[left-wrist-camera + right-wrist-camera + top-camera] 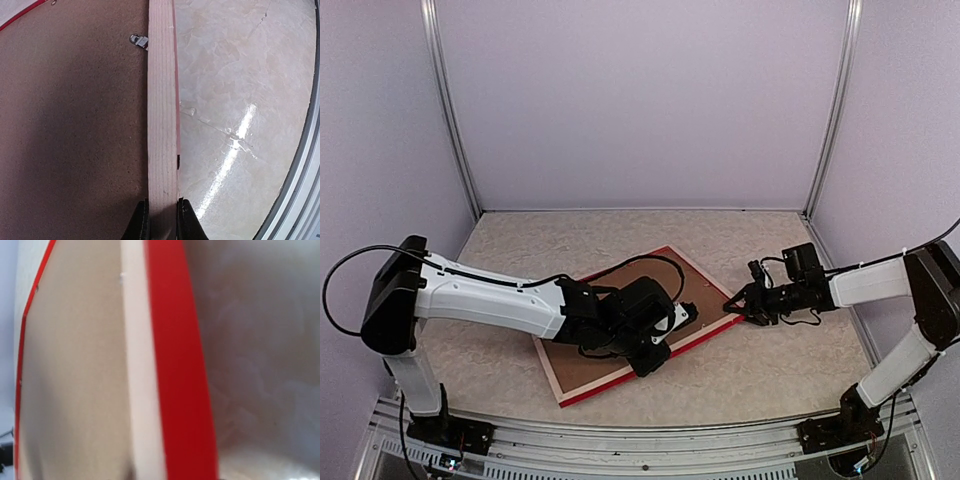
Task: Put the photo into the frame
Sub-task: Pass from the left arm to the right, then turn over the photo frame, then place the photo frame at the center of the board, then reset both arms
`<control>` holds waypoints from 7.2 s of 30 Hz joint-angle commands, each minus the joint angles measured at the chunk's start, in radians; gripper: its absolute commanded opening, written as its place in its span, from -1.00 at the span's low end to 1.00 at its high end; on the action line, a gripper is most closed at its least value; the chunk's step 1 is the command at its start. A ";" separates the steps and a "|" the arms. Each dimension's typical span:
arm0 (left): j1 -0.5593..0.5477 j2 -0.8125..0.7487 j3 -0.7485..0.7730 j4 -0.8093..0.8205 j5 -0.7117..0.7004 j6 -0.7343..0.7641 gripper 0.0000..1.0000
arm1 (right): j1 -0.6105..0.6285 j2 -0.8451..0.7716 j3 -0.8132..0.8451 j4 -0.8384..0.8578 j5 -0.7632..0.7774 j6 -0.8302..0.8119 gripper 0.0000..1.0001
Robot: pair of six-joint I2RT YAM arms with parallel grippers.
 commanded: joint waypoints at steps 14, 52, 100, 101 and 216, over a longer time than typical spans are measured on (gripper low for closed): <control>-0.079 0.048 0.027 0.059 -0.412 -0.058 0.73 | -0.009 -0.110 -0.004 0.052 -0.066 0.127 -1.00; -0.162 0.107 0.341 -0.194 -0.925 0.132 -1.00 | -0.097 -0.174 0.314 -0.364 -0.005 -0.083 0.77; 0.669 -0.248 0.063 0.383 0.617 -0.787 -0.92 | -0.282 -0.112 0.317 -0.380 -0.069 -0.199 0.77; 0.668 -0.239 0.050 0.408 0.619 -0.793 -0.90 | -0.270 -0.106 0.302 -0.360 -0.068 -0.192 0.77; 0.695 -0.959 -0.597 0.436 -0.347 -0.221 0.98 | 0.041 -0.511 0.144 -0.219 0.858 -0.541 0.87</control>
